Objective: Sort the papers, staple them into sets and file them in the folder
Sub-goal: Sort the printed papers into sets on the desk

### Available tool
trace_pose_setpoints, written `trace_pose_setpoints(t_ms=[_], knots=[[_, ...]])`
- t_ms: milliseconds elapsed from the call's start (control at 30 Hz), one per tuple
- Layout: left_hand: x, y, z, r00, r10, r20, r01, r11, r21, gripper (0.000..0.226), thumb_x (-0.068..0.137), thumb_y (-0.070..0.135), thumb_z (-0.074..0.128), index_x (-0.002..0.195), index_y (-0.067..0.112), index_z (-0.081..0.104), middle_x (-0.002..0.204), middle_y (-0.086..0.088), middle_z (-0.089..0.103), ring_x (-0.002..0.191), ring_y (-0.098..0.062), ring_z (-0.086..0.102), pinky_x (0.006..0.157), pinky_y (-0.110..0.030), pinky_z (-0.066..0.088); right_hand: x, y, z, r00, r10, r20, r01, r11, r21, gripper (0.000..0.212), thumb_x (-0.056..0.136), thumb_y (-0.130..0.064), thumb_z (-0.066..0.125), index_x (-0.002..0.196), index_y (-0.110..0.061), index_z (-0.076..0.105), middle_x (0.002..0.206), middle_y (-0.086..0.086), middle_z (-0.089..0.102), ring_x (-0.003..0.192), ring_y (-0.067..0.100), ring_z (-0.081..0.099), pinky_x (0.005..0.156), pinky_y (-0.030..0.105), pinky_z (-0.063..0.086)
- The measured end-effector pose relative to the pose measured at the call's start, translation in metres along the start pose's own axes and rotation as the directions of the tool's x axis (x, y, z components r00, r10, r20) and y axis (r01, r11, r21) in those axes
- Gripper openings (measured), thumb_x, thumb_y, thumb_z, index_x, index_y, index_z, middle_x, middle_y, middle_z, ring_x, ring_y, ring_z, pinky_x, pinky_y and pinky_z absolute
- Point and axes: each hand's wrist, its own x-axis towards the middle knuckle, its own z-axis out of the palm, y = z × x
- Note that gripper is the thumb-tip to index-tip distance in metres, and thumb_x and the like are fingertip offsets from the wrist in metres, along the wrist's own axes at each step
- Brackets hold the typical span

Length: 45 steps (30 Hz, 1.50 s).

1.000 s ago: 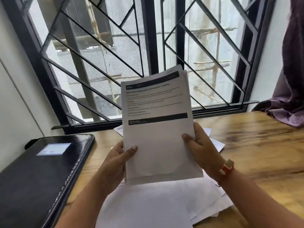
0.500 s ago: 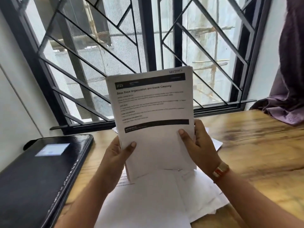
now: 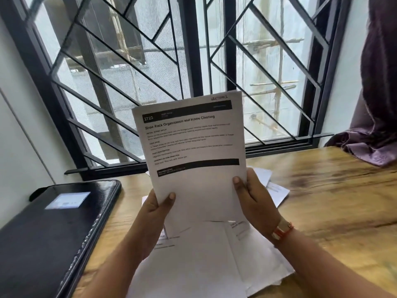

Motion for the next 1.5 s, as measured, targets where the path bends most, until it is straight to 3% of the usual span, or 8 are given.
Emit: trace_pose_setpoints(t_ms=[400, 533, 767, 867, 1000, 1200, 1367, 1500], knots=[[0.001, -0.003, 0.001, 1.000, -0.007, -0.014, 0.007, 1.000, -0.014, 0.037, 0.096, 0.019, 0.052, 0.132, 0.020, 0.058, 0.126, -0.008, 0.070, 0.118, -0.028, 0.065, 0.092, -0.042, 0.056, -0.001, 0.001, 0.002, 0.998, 0.062, 0.005, -0.062, 0.998, 0.007, 0.045, 0.091, -0.058, 0.039, 0.098, -0.015, 0.047, 0.087, 0.000, 0.065, 0.078, 0.018, 0.063, 0.072, 0.055, 0.053], [0.002, -0.004, 0.000, 0.999, 0.016, -0.045, -0.016, 1.000, -0.012, 0.037, 0.095, 0.019, 0.054, 0.132, 0.021, 0.059, 0.127, -0.009, 0.069, 0.120, -0.030, 0.063, 0.102, -0.050, 0.048, 0.000, 0.000, 0.001, 0.998, 0.054, -0.024, -0.054, 0.998, -0.016, 0.037, 0.095, -0.048, 0.040, 0.096, -0.011, 0.046, 0.084, 0.003, 0.063, 0.075, 0.018, 0.060, 0.069, 0.053, 0.052], [0.002, -0.009, 0.000, 0.996, 0.061, -0.062, -0.054, 0.993, 0.108, 0.035, 0.100, 0.010, 0.053, 0.134, 0.018, 0.055, 0.124, -0.005, 0.071, 0.119, -0.024, 0.064, 0.099, -0.039, 0.054, 0.003, 0.017, 0.002, 0.996, 0.084, 0.009, -0.082, 0.990, -0.118, 0.019, 0.103, -0.028, 0.047, 0.101, -0.009, 0.050, 0.086, 0.003, 0.065, 0.078, 0.021, 0.063, 0.072, 0.053, 0.052], [0.002, -0.010, 0.001, 0.993, 0.067, -0.101, -0.055, 0.992, 0.117, 0.036, 0.098, 0.015, 0.061, 0.133, 0.018, 0.056, 0.122, -0.005, 0.071, 0.117, -0.025, 0.066, 0.098, -0.043, 0.053, 0.005, 0.021, 0.002, 0.997, 0.072, 0.029, -0.067, 0.987, -0.144, 0.015, 0.102, -0.024, 0.049, 0.100, -0.010, 0.050, 0.086, 0.000, 0.065, 0.079, 0.020, 0.063, 0.072, 0.051, 0.052], [0.002, -0.013, 0.001, 0.987, 0.063, -0.145, -0.042, 0.989, 0.143, 0.034, 0.098, 0.010, 0.057, 0.132, 0.019, 0.056, 0.120, -0.004, 0.072, 0.114, -0.024, 0.067, 0.097, -0.044, 0.055, 0.004, 0.028, 0.003, 0.991, 0.082, 0.101, -0.062, 0.980, -0.188, 0.011, 0.102, -0.023, 0.049, 0.104, -0.012, 0.048, 0.091, -0.001, 0.065, 0.083, 0.020, 0.064, 0.075, 0.047, 0.053], [0.002, -0.015, 0.003, 0.982, 0.064, -0.180, -0.026, 0.978, 0.208, 0.035, 0.099, 0.013, 0.056, 0.133, 0.021, 0.055, 0.120, -0.002, 0.072, 0.113, -0.021, 0.067, 0.099, -0.049, 0.053, 0.003, 0.030, 0.005, 0.993, 0.071, 0.099, -0.049, 0.977, -0.210, 0.011, 0.101, -0.021, 0.050, 0.099, -0.012, 0.044, 0.088, 0.006, 0.064, 0.080, 0.026, 0.063, 0.074, 0.052, 0.052], [0.004, -0.011, 0.003, 0.975, 0.111, -0.193, -0.054, 0.959, 0.279, 0.029, 0.100, 0.018, 0.057, 0.128, 0.023, 0.057, 0.114, 0.001, 0.073, 0.105, -0.017, 0.069, 0.091, -0.041, 0.057, 0.005, 0.024, 0.003, 0.997, 0.043, 0.069, -0.027, 0.977, -0.214, 0.011, 0.102, -0.019, 0.049, 0.096, -0.010, 0.044, 0.081, -0.001, 0.060, 0.074, 0.023, 0.060, 0.069, 0.049, 0.051], [0.003, -0.005, 0.010, 0.969, 0.140, -0.202, -0.069, 0.945, 0.321, 0.012, 0.102, 0.022, 0.053, 0.113, 0.027, 0.057, 0.101, 0.003, 0.071, 0.096, -0.016, 0.068, 0.080, -0.036, 0.058, 0.008, 0.018, -0.002, 0.996, 0.059, 0.064, -0.045, 0.979, -0.199, 0.011, 0.102, -0.015, 0.048, 0.094, -0.008, 0.044, 0.077, -0.002, 0.057, 0.072, 0.023, 0.057, 0.068, 0.046, 0.048]])
